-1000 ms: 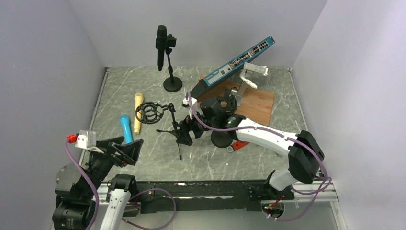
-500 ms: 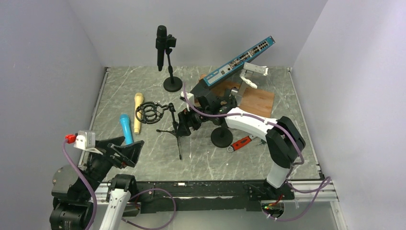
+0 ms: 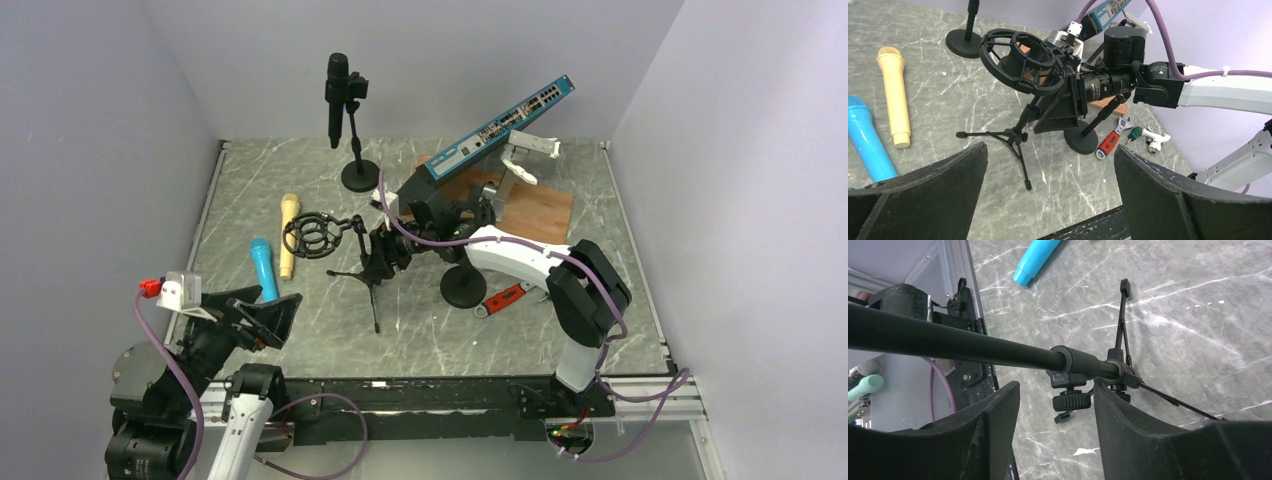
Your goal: Remove the microphone from the stand
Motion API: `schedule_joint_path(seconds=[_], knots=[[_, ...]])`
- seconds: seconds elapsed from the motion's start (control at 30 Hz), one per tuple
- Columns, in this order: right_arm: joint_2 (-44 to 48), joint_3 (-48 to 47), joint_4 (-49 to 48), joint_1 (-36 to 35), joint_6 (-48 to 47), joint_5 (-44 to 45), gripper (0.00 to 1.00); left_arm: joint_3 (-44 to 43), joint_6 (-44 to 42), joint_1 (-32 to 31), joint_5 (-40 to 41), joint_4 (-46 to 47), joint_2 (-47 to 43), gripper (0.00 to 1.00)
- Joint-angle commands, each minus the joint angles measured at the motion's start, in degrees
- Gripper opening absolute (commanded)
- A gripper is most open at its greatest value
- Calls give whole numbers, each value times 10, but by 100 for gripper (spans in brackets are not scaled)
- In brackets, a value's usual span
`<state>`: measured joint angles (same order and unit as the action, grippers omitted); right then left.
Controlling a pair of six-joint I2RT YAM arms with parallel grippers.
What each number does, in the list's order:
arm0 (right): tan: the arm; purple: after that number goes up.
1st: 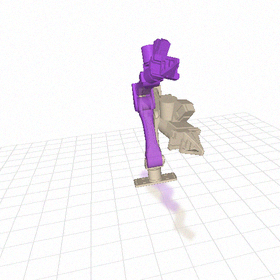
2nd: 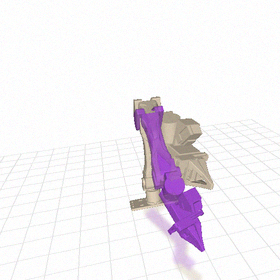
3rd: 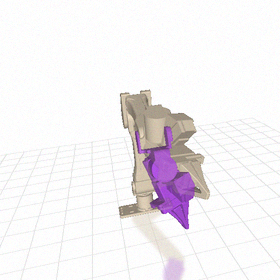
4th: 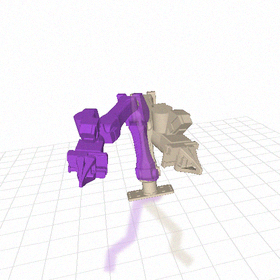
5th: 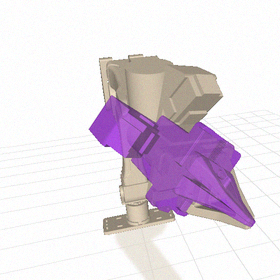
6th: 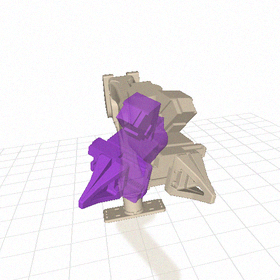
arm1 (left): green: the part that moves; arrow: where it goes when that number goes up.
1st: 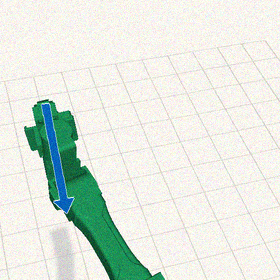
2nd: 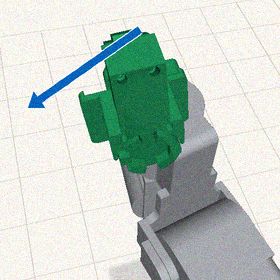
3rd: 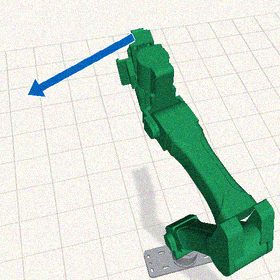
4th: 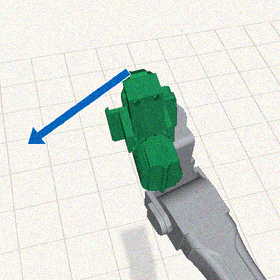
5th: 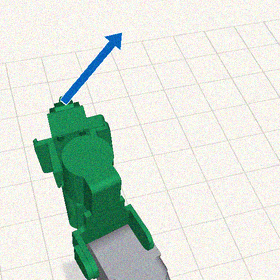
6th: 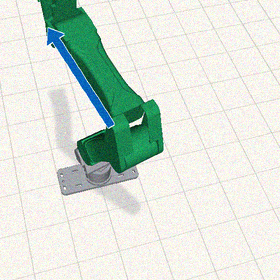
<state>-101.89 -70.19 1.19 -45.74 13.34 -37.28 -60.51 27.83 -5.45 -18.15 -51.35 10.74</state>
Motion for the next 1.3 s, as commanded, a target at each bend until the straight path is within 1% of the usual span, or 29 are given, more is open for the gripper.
schedule_joint_path(seconds=[0.0,0.03,0.07,0.2,0.23,0.37,0.4,0.57,0.8,0.93,1.27], knots=[[14,10,-50,-1,-1,19,55,7,-1,-1,-10,15,1,99],[14,12,-53,-1,-1,24,51,8,-1,-2,-9,16,0,99],[15,15,-55,-1,-4,28,45,8,-1,-1,-9,14,-1,99],[24,26,-58,-1,-14,47,27,6,-4,-2,-4,8,-4,99],[25,27,-56,-2,-17,52,24,7,-5,-2,-4,7,-4,99],[26,27,-31,-12,-30,79,6,2,-6,-2,0,5,-5,99],[30,30,-29,-15,-32,89,4,0,-7,-2,2,4,-6,99],[42,44,-18,-31,-38,136,0,-8,-10,-2,13,2,-9,99],[36,43,0,-61,-52,207,0,-8,-11,-2,19,-5,-14,99],[42,57,-8,-79,-58,257,0,-8,-11,-2,20,-6,-15,99],[62,89,-42,-130,-84,426,0,0,-5,-1,19,-2,-18,99]])
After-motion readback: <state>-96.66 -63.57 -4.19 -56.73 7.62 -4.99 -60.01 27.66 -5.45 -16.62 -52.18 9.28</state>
